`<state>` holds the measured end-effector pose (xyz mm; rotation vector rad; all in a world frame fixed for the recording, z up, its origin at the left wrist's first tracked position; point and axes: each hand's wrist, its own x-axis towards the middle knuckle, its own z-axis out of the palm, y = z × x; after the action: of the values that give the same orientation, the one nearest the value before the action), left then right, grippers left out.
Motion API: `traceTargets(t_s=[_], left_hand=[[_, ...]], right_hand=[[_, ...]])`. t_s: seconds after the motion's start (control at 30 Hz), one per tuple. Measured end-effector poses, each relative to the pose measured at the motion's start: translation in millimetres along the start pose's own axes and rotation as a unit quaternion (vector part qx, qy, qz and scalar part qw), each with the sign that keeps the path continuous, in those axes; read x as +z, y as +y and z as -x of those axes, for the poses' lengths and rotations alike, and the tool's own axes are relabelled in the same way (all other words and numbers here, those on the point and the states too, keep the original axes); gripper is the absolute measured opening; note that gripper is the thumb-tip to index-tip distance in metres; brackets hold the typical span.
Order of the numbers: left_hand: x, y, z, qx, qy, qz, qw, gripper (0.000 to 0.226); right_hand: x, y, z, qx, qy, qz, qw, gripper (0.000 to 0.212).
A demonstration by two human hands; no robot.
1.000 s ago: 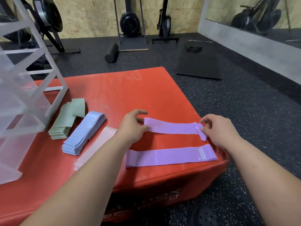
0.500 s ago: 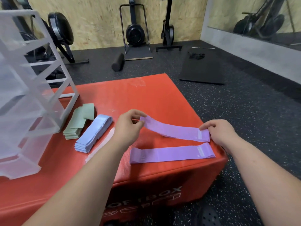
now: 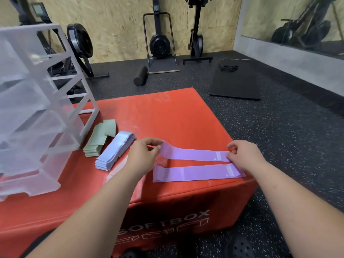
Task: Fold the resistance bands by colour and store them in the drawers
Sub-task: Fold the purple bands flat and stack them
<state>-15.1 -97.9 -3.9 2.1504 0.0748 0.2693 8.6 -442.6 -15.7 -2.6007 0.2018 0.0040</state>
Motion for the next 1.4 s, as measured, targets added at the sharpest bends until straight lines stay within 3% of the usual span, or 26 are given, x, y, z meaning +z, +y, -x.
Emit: traceTargets(t_s=[0.1,0.2,0.3,0.47,0.57,0.63,0.97,1.4], left_hand=[[-1.1,-2.3,4.8,0.011,0.009,-0.018,1.0,0.035],[-3.3,-4.0,7.0,0.009,0.026,-0.021,0.999,0.031],[-7.1,-5.0,7.7,0.012,0.041,-0.021,0.999,0.03],[-15.6,-5.3,8.0,0.014,0.067,0.02,0.997,0.034],[-20.0,-6.3,12.3,0.016,0.062,0.033,0.997,0.039],[-22.1,-6.4,18.0,0.011,0.05,0.02,0.998,0.037],[-24.4,-9.6,46.0,-0.006,-0.027,-0.059,0.998,0.023],[-13.7,-16.7,47.3,0.019,-0.052,-0.169,0.984,0.022]], right_hand=[[5.1,-5.1,-1.9,0.033,0.022,0.037,0.999,0.027],[2.9,-10.1,-4.6,0.075,0.001,0.022,0.997,0.006],[1.5,-10.9,-5.0,0.068,0.003,-0.01,0.998,0.015],[-12.2,-12.6,-2.5,0.027,0.068,-0.164,0.984,0.015],[-27.1,-11.7,6.4,0.032,0.046,-0.324,0.944,0.028],[-36.3,-6.8,15.2,0.032,0.017,-0.366,0.93,0.032],[-42.0,21.5,51.8,0.029,-0.001,-0.264,0.964,0.03],[-20.1,23.3,53.4,-0.012,0.03,-0.098,0.995,0.024]])
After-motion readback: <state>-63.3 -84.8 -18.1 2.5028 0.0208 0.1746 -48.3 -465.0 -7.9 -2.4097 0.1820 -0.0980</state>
